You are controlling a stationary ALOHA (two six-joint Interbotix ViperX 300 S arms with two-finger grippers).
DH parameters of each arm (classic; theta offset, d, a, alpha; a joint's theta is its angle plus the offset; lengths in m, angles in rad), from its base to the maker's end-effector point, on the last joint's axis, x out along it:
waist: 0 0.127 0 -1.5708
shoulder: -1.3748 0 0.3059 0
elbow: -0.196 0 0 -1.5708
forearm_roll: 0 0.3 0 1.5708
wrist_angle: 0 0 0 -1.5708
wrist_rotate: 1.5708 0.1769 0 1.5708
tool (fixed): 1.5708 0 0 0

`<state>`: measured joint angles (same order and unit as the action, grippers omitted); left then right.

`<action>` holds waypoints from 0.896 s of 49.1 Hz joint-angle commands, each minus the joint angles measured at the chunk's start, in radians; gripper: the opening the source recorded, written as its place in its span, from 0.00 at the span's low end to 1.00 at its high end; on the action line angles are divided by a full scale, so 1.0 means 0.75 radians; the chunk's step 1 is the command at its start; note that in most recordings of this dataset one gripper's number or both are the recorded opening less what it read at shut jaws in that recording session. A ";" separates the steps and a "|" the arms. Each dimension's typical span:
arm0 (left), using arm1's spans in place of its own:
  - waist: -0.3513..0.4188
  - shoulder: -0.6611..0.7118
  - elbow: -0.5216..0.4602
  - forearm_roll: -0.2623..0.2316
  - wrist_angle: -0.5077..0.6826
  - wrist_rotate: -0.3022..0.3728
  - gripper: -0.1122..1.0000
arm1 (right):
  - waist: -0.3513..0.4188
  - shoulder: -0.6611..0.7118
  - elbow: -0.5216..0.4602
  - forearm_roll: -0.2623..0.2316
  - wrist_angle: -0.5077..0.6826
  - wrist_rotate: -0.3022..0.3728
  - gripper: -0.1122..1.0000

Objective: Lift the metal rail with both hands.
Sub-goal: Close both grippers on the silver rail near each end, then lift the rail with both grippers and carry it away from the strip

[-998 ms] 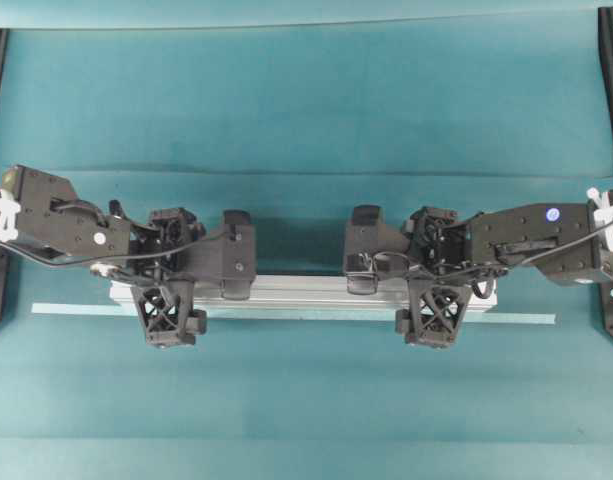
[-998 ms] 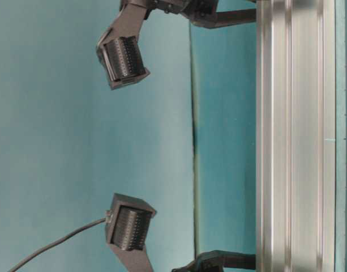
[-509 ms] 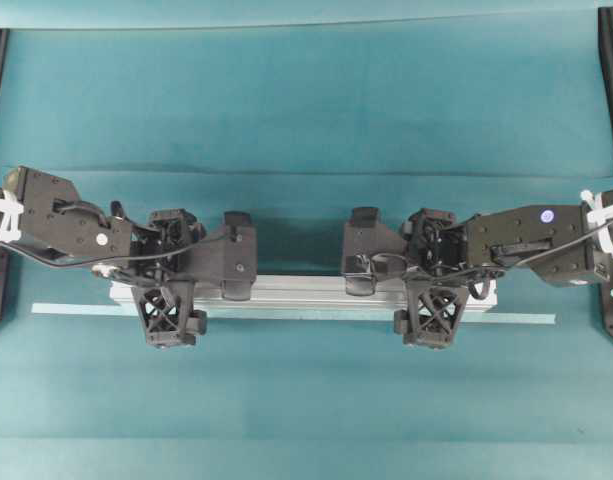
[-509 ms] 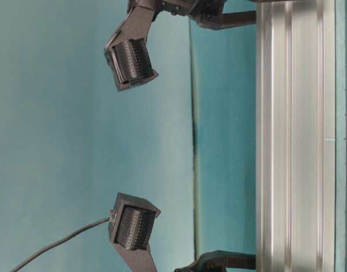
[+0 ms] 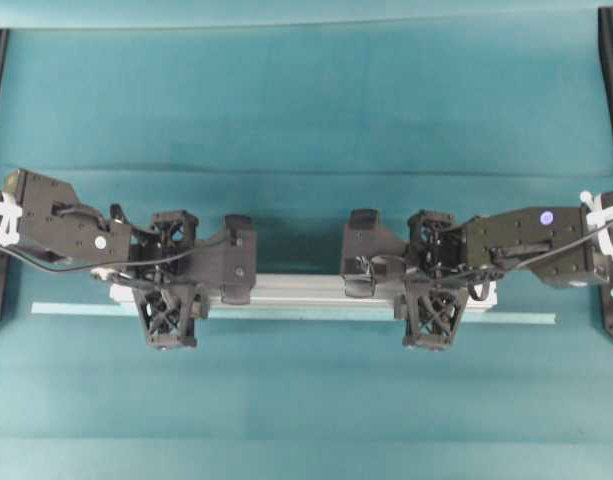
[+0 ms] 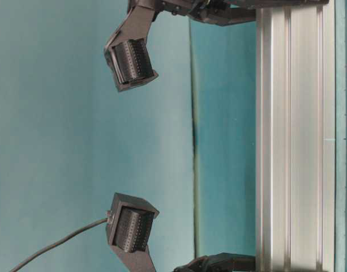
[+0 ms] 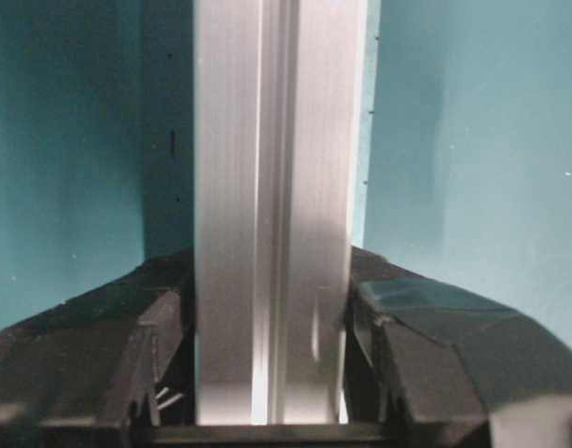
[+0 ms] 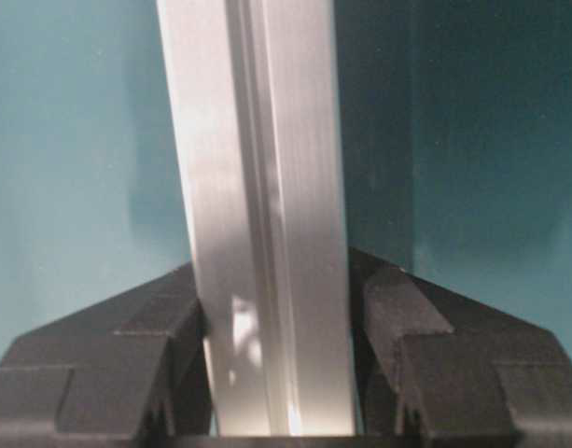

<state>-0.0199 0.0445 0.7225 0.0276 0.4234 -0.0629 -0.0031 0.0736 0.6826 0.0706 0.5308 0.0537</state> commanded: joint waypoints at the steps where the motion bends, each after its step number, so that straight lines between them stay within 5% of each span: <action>1: -0.008 -0.016 -0.010 -0.006 -0.020 -0.006 0.43 | -0.004 0.010 -0.008 0.006 -0.002 0.004 0.45; 23: -0.008 -0.070 -0.020 -0.006 0.008 -0.006 0.43 | -0.004 -0.033 -0.045 0.006 0.033 0.008 0.45; 44: 0.006 -0.252 -0.127 -0.006 0.252 -0.004 0.43 | -0.037 -0.188 -0.188 0.012 0.323 0.014 0.45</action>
<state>-0.0199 -0.1028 0.6688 0.0261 0.5967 -0.0675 -0.0153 -0.0291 0.5844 0.0767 0.7470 0.0537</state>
